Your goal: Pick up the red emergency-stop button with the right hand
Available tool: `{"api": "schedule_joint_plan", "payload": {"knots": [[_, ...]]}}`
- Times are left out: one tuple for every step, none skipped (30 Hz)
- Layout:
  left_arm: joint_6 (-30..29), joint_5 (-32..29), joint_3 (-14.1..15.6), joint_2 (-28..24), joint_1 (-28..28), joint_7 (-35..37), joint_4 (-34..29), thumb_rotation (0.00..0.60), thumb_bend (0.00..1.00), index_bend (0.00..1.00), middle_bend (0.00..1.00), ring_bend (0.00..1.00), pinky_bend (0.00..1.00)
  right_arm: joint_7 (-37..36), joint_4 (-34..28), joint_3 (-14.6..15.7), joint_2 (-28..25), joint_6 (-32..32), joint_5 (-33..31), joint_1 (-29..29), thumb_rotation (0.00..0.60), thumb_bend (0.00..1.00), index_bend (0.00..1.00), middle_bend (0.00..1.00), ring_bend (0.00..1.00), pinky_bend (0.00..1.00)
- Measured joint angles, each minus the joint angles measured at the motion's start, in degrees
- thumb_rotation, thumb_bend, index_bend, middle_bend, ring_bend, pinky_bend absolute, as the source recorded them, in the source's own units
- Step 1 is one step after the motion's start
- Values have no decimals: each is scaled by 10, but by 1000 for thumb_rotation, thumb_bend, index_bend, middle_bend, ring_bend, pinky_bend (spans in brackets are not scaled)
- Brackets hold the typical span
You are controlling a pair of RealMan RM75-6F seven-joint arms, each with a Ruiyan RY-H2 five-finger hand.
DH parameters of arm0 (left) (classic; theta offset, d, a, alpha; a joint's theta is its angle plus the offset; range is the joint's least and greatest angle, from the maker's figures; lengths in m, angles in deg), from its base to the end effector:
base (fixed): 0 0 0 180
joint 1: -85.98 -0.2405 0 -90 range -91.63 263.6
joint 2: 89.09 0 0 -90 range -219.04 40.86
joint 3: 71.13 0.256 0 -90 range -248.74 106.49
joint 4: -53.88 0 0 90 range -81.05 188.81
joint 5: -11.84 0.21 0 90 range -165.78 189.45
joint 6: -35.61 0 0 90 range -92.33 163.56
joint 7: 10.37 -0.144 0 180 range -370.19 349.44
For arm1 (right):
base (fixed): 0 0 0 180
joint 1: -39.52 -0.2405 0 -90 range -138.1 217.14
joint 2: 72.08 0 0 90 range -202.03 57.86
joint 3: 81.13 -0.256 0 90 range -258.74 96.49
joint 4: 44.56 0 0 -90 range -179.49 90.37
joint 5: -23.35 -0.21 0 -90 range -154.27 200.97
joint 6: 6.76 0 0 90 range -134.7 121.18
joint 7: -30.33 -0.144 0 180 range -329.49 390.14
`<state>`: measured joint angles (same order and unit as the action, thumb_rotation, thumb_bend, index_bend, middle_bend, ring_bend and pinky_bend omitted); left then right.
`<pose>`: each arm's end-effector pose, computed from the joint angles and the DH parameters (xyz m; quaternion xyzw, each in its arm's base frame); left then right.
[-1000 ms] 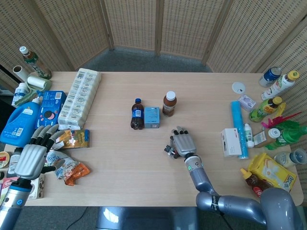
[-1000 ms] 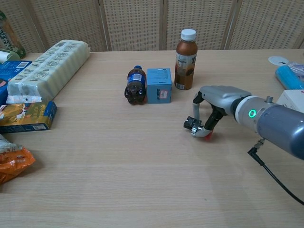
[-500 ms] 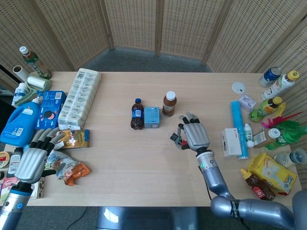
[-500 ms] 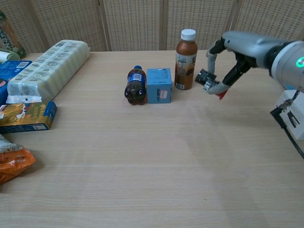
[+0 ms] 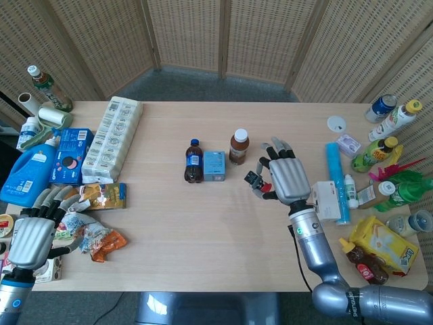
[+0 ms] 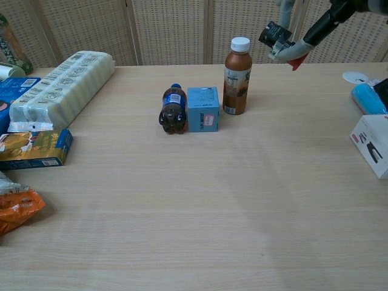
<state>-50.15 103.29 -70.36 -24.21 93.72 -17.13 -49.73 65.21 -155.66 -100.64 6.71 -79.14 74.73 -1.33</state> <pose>-0.2516 0.1762 0.1305 -0.6269 -0.3896 -0.4323 0.5180 -0.0888 -0.3285 0.0759 0.6431 -0.3881 0.4502 0.4827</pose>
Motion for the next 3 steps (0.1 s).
{"api": "schedule_joint_plan", "payload": {"knots": [[1,0,-1,1,0,1,1,600,232,154,0,0,0,0,-2,0,-2,-2,0,0,600,198,695,200,0,0],[2,0,-1,2,1,1,1,600,231,154,0,0,0,2,-5,-1,-5,-5,-1,0,600,198,695,200,0,0],[4,0,-2,3,2,1,2,600,231,154,0,0,0,3,-7,-1,-6,-6,-2,0,600,198,695,200,0,0]]}}
